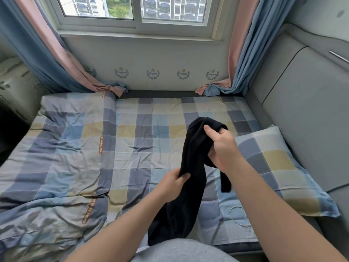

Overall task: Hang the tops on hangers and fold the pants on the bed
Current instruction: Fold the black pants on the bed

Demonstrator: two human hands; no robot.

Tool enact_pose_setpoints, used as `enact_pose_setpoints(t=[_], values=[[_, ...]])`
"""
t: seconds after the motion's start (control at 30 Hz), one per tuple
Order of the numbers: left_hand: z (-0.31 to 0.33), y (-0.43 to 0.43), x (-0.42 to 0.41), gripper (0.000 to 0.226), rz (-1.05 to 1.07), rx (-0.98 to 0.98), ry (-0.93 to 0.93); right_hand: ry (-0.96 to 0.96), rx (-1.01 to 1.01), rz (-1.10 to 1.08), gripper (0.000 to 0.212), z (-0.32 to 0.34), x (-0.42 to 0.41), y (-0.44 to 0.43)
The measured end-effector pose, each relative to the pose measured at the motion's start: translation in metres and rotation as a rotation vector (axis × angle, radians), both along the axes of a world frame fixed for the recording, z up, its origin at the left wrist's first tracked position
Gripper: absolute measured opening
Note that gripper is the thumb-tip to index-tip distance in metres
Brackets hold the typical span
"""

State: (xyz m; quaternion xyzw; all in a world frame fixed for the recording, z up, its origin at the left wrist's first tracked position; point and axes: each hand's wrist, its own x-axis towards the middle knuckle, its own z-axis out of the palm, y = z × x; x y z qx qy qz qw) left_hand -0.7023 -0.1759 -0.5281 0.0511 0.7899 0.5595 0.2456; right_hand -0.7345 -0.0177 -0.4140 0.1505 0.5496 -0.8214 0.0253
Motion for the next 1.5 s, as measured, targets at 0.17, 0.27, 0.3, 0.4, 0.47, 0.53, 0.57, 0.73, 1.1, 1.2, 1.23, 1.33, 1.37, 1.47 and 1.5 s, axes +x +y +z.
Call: enact_pose_setpoints(t=[0.17,0.27,0.3,0.4,0.47,0.53,0.57,0.73,1.1,1.2,1.23,1.33,1.37,1.47,1.5], values=[[0.009,-0.007,-0.010,0.018,0.192,0.178,-0.062,-0.025,0.125,0.206,0.026,-0.022,0.018,0.012],[0.033,-0.007,-0.022,0.020,0.283,0.253,-0.025,-0.087,0.286,0.308,0.037,-0.043,0.036,0.015],[0.042,-0.008,-0.025,0.021,0.305,0.268,-0.008,-0.103,0.320,0.334,0.049,-0.050,0.042,0.014],[0.070,-0.010,-0.029,0.022,0.282,0.331,0.073,-0.139,0.267,0.414,0.075,-0.072,0.061,0.010],[0.088,-0.009,-0.027,0.022,0.236,0.374,0.110,-0.184,0.225,0.486,0.068,-0.086,0.072,0.001],[0.105,-0.005,-0.026,0.024,0.223,0.406,0.130,-0.207,0.281,0.540,0.058,-0.100,0.077,-0.008],[0.111,-0.003,-0.026,0.024,0.230,0.415,0.130,-0.191,0.326,0.549,0.053,-0.107,0.077,-0.013],[0.122,-0.003,-0.032,0.019,0.259,0.417,0.135,-0.172,0.515,0.380,0.011,-0.113,0.066,-0.021],[0.067,-0.034,-0.012,0.045,0.130,0.226,-0.080,-0.165,0.325,-0.067,0.015,-0.068,0.021,-0.004],[0.042,-0.033,0.005,0.055,0.004,0.134,-0.139,-0.200,0.175,-0.093,0.022,-0.057,0.014,-0.008],[0.034,-0.033,0.008,0.055,-0.017,0.075,-0.128,-0.217,0.144,-0.096,0.026,-0.055,0.013,-0.009],[0.015,-0.035,0.011,0.024,0.003,-0.104,-0.049,-0.240,0.031,-0.112,0.028,-0.053,0.012,-0.008],[0.011,-0.036,0.011,0.011,0.030,-0.121,-0.029,-0.244,-0.013,-0.117,0.026,-0.052,0.012,-0.006],[0.015,-0.039,0.005,0.012,0.117,-0.043,0.010,-0.262,-0.100,-0.101,0.026,-0.052,0.015,0.003],[0.020,-0.040,0.001,0.014,0.173,0.013,-0.003,-0.261,-0.099,-0.062,0.028,-0.053,0.016,0.005]])
